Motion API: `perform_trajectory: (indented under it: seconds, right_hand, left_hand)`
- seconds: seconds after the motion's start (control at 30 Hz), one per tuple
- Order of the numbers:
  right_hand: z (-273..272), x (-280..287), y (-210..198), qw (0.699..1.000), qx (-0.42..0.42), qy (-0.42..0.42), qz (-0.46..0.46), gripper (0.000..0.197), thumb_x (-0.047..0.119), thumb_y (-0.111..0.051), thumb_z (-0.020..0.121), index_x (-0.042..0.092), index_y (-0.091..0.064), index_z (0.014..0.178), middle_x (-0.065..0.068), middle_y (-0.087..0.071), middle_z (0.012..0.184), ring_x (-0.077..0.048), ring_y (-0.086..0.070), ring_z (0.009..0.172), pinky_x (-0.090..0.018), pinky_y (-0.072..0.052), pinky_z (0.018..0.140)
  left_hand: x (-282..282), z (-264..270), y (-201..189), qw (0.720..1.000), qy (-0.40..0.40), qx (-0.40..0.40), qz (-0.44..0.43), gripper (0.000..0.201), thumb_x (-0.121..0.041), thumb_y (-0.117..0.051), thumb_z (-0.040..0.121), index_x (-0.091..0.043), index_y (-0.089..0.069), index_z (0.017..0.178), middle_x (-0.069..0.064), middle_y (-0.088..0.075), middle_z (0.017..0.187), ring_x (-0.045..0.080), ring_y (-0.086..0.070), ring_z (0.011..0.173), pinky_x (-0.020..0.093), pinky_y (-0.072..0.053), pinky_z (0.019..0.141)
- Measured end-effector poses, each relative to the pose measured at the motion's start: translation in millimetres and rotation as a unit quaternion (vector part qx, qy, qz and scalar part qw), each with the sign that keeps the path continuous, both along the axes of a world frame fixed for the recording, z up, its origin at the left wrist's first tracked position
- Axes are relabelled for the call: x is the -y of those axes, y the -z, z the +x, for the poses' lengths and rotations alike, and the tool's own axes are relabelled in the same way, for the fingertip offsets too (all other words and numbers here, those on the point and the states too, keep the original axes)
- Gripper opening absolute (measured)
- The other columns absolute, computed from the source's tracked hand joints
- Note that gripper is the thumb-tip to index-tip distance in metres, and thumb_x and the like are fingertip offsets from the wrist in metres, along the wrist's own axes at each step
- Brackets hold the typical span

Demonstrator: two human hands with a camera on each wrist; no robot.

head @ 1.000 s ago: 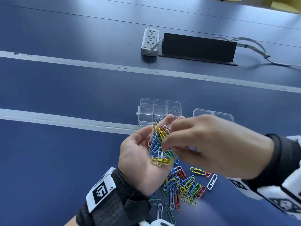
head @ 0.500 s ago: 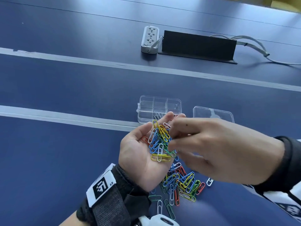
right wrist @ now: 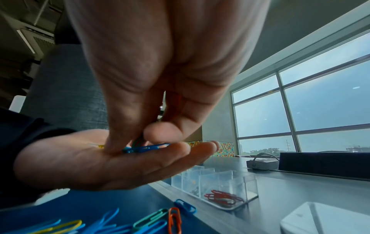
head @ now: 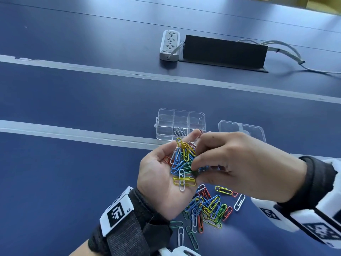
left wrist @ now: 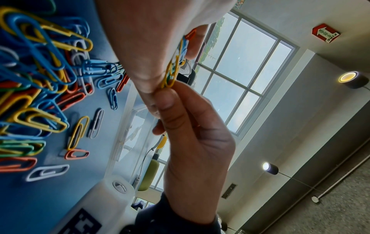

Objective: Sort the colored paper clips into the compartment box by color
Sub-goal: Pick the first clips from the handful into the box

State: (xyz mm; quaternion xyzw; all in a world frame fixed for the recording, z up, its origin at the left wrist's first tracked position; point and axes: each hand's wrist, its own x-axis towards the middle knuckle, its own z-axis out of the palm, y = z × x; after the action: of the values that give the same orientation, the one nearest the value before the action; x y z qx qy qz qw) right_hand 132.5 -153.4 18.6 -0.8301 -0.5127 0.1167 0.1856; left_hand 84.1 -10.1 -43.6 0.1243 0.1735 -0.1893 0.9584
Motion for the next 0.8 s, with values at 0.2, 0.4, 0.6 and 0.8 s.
perform_trajectory:
  seconds: [0.2, 0.4, 0.6, 0.8]
  right_hand:
    - [-5, -5, 1, 0.999, 0.006, 0.033, 0.003, 0.012, 0.030, -0.069, 0.072, 0.022, -0.071, 0.080, 0.013, -0.051, 0.086, 0.001, -0.044, 0.075, -0.009, -0.034, 0.066]
    - [-9, -9, -3, 0.996, 0.009, 0.065, -0.059, 0.021, 0.033, -0.056, 0.079, 0.020, -0.070, 0.088, 0.000, -0.060, 0.095, -0.026, -0.064, 0.077, -0.037, -0.054, 0.062]
    - [-12, -12, -3, 0.992, 0.049, 0.075, -0.086, 0.025, 0.035, -0.050, 0.079, 0.021, -0.070, 0.081, 0.000, -0.060, 0.087, -0.025, -0.063, 0.068, -0.036, -0.055, 0.054]
    - [-16, -13, -10, 0.991, 0.050, 0.084, -0.092, 0.017, 0.032, -0.057, 0.074, 0.023, -0.071, 0.078, 0.004, -0.061, 0.085, -0.018, -0.062, 0.065, -0.024, -0.051, 0.051]
  left_hand:
    - [2, -1, -2, 1.000, -0.002, 0.000, -0.015, 0.050, -0.022, -0.034, 0.085, 0.000, -0.057, 0.124, 0.011, -0.066, 0.085, 0.019, -0.056, 0.058, 0.022, -0.038, 0.050]
    - [5, -3, -6, 0.999, -0.009, -0.034, 0.009, 0.042, -0.022, -0.036, 0.083, -0.003, -0.074, 0.085, 0.003, -0.062, 0.067, 0.013, -0.044, 0.054, 0.024, -0.020, 0.054]
    - [3, -2, -7, 0.998, -0.008, -0.057, -0.008, 0.044, -0.022, -0.038, 0.081, -0.002, -0.070, 0.103, 0.002, -0.059, 0.073, 0.010, -0.041, 0.057, 0.024, -0.015, 0.060]
    - [3, -1, -6, 0.999, -0.011, -0.048, -0.009, 0.049, -0.023, -0.037, 0.081, -0.002, -0.064, 0.116, 0.004, -0.062, 0.078, 0.011, -0.047, 0.057, 0.022, -0.025, 0.054]
